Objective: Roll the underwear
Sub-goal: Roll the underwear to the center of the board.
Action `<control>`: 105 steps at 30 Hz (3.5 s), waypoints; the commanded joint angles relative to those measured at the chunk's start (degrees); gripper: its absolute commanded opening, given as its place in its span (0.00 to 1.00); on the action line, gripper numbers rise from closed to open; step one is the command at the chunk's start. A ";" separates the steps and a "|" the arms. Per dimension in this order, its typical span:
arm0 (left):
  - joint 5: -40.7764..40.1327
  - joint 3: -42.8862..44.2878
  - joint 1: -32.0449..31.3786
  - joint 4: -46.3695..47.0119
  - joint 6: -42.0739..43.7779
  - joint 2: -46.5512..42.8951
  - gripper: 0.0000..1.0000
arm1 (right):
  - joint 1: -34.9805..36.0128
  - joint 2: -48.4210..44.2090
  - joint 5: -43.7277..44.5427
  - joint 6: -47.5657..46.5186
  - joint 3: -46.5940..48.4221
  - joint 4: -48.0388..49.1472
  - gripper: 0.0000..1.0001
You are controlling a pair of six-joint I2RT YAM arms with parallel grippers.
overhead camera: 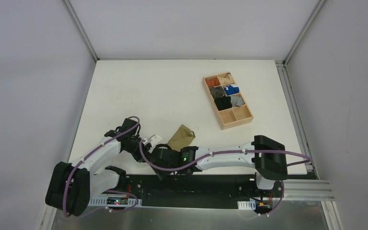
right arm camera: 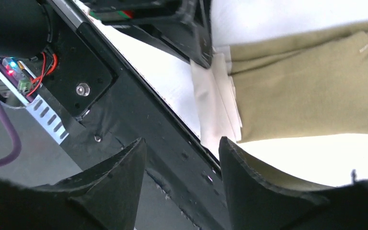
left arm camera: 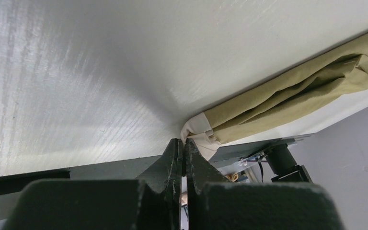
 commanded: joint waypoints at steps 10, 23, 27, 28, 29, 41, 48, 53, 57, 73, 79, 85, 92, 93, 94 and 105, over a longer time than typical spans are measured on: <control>-0.07 -0.04 -0.21 -1.36 -0.85 0.03 0.00 | 3.25 10.19 12.88 -7.89 6.61 -1.52 0.54; 0.26 0.31 -0.21 -1.36 -1.25 -0.26 0.00 | 2.70 10.77 12.19 -8.11 2.41 4.12 0.01; 0.00 0.70 -0.21 -2.13 -1.93 -1.81 0.00 | 0.66 8.55 4.82 -7.03 0.16 6.19 0.00; -0.26 0.67 -0.22 -2.15 -2.33 -2.73 0.00 | -0.30 7.99 2.03 -6.29 -0.47 6.79 0.00; -0.43 0.67 -0.21 -2.20 -2.73 -3.77 0.00 | -1.32 7.43 -0.85 -5.20 -1.17 7.82 0.00; -0.88 5.05 -0.21 -6.36 -3.01 -7.15 0.30 | -12.10 6.17 -30.50 6.42 -9.68 21.62 0.00; -1.82 6.23 -0.14 -8.45 -3.13 -9.15 0.47 | -16.40 6.69 -38.87 12.82 -15.70 30.55 0.00; -0.15 5.13 -0.17 -8.49 -3.26 -10.46 0.48 | -19.01 8.42 -43.72 17.73 -18.47 36.55 0.00; 1.59 4.35 -0.21 -8.44 -2.77 -11.91 0.44 | -20.37 9.77 -47.52 21.06 -18.81 39.37 0.00; 4.75 1.14 -0.21 -2.93 0.04 -9.94 0.26 | -22.96 13.24 -52.16 25.53 -19.61 44.96 0.00; 4.06 -0.89 -0.27 3.26 -1.74 -6.54 0.16 | -22.92 13.37 -51.90 25.74 -19.57 44.95 0.00; 1.75 -2.28 -0.21 4.31 -0.51 -3.41 0.13 | -22.90 13.06 -51.52 25.99 -19.61 45.10 0.00; 0.77 -5.40 -0.21 8.94 0.14 2.77 0.10 | -22.96 12.24 -50.54 26.00 -19.77 44.90 0.00; 0.66 -5.55 -0.21 9.27 0.30 3.51 0.09 | -22.89 12.04 -50.24 25.93 -19.77 44.43 0.00; 0.41 -5.47 -0.21 9.35 0.39 4.19 0.09 | -22.82 11.55 -49.61 25.71 -19.73 43.76 0.01; 1.12 -5.56 -0.21 9.36 1.76 7.67 0.06 | -19.13 -0.52 -35.22 15.92 -16.46 21.55 0.53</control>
